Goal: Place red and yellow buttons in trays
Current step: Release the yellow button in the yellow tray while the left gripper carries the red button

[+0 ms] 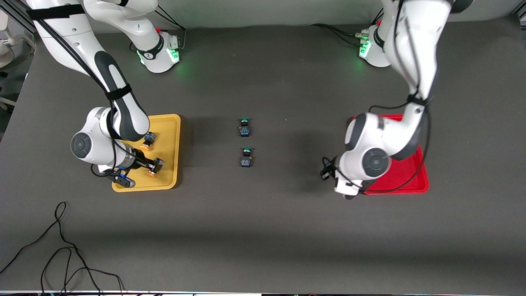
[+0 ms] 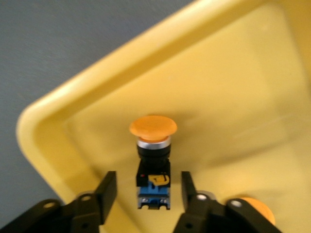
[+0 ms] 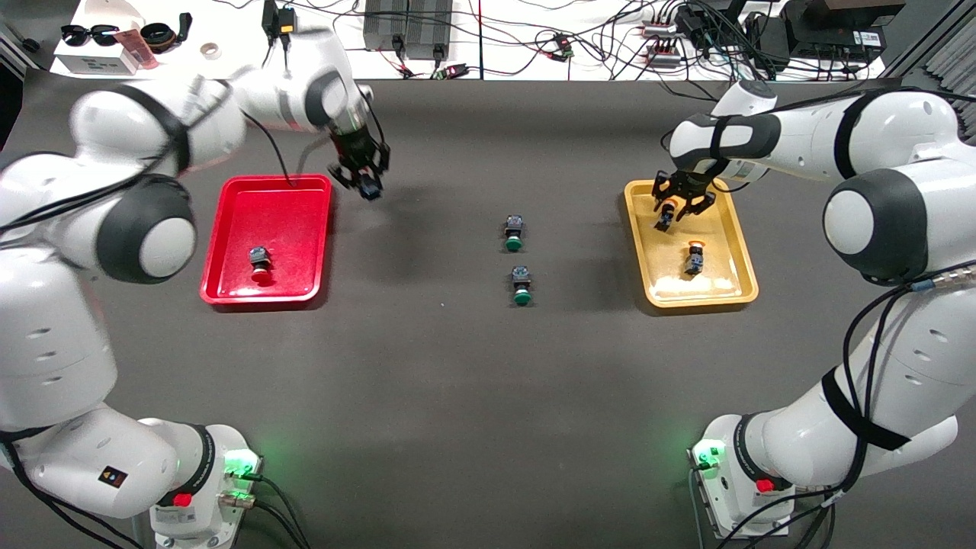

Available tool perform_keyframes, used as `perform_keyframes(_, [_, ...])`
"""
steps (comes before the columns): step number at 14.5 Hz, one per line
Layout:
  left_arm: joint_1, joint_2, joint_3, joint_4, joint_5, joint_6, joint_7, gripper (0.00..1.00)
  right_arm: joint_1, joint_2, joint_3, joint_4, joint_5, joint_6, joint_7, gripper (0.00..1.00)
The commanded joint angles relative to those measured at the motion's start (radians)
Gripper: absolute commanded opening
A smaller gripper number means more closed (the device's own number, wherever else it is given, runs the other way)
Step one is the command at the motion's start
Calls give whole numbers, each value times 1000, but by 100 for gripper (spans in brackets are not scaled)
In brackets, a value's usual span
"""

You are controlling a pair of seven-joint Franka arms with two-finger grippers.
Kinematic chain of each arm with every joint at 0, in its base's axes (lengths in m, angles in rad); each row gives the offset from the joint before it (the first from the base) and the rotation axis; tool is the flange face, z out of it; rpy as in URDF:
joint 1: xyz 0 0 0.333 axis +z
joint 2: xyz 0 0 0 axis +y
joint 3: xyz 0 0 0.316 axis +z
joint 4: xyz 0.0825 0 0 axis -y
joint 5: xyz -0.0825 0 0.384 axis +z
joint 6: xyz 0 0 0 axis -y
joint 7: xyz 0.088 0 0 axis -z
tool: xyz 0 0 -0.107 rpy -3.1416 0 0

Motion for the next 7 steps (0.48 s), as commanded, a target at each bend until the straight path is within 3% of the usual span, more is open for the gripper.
perform_keyframes(1, [7,-237,47,-23,69,-243,56,8,2,-126,-6,30,-5,-118,-10,100])
perform_keyframes(4, [71,-411,69,-57,81,-433,188,9,3,-326,-4,42,-37,-247,-19,100])
perform_keyframes(7, [107,-560,69,-239,164,-358,311,12,7,-500,14,67,-220,-344,-22,100])
